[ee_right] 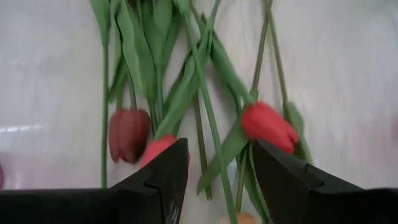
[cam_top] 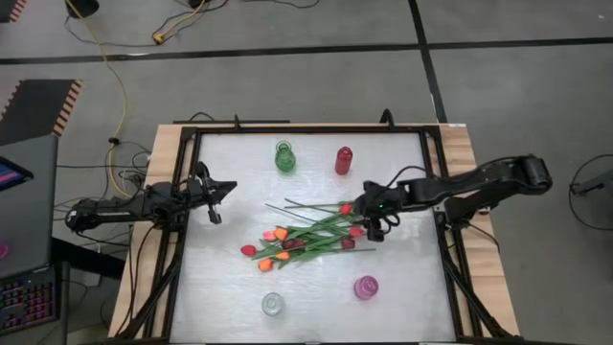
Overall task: Sort flowers into vase by color
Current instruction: Put the orange flower into the green vase
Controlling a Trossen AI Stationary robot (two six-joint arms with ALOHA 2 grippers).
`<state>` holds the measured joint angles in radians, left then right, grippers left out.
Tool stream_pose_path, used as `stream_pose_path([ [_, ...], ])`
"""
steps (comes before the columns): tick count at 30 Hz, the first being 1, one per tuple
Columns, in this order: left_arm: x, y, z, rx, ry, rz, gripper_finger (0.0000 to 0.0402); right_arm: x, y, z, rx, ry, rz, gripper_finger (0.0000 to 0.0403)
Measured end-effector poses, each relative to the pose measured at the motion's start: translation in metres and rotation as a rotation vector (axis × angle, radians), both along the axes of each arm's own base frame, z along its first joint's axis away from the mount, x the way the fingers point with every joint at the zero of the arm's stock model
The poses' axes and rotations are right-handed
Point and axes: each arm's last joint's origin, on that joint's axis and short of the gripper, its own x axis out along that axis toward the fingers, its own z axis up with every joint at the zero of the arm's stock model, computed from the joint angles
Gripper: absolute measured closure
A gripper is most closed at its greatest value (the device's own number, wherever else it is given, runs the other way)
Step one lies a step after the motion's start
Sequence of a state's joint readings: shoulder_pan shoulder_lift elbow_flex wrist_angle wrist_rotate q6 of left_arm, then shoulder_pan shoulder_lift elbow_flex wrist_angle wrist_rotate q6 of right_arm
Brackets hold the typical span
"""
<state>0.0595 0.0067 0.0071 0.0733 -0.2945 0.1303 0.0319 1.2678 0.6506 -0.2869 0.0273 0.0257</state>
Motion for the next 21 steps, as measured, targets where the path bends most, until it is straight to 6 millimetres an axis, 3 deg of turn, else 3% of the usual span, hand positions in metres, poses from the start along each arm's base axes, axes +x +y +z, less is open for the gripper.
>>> stream_pose_path([
  [12, 0.0, 0.0, 0.0, 0.0, 0.0, 0.0, 0.0393, 0.008, 0.0, -0.024, -0.007, 0.111, -0.003, 0.0198],
  [21, 0.0, 0.0, 0.0, -0.008, -0.003, -0.001, 0.0393, 0.007, -0.001, -0.029, -0.025, 0.145, -0.015, 0.0215],
])
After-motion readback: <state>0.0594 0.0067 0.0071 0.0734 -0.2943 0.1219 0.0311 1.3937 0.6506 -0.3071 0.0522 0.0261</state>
